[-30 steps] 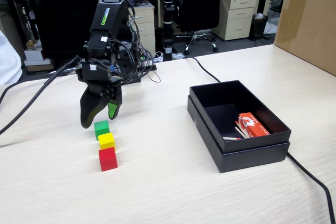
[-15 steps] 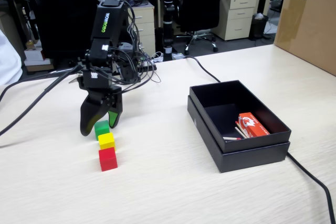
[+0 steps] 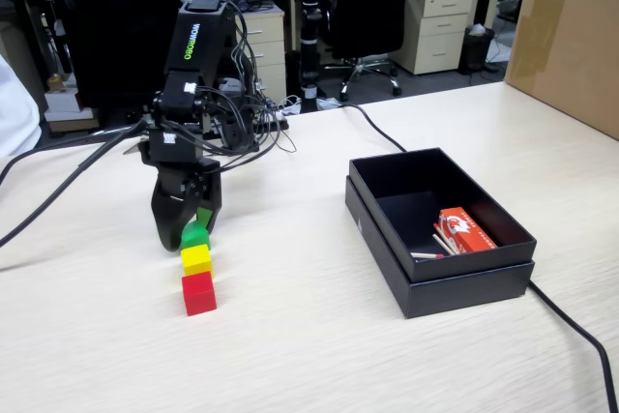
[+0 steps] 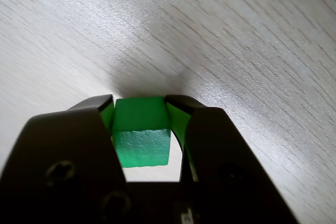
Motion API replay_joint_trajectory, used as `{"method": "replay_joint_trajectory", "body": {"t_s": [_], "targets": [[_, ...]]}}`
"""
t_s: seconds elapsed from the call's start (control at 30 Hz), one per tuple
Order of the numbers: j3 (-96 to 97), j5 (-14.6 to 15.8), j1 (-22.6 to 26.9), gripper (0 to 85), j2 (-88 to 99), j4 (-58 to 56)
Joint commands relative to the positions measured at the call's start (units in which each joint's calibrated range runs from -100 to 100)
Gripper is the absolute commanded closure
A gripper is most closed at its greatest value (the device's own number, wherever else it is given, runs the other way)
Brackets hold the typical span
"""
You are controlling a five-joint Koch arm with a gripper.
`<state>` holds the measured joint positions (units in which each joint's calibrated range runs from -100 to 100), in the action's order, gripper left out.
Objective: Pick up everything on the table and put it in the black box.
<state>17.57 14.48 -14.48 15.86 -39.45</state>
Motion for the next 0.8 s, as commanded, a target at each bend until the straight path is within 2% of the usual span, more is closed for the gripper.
{"method": "replay_joint_trajectory", "body": {"t_s": [0.0,0.2,0.3,0.37,0.53,0.63,0.77], "targets": [[-0.44,-1.03,-0.63,69.2,-0.08,2.34],[0.38,-2.25,-1.07,69.4,0.95,2.43],[1.20,-2.83,-1.76,79.9,4.74,2.43],[2.10,-4.10,-2.44,80.2,11.16,1.05],[2.37,-5.08,-2.54,80.2,20.11,-5.26],[2.56,-6.30,-1.12,80.2,27.69,-8.80],[2.10,-8.99,3.52,79.9,36.87,-11.91]]}}
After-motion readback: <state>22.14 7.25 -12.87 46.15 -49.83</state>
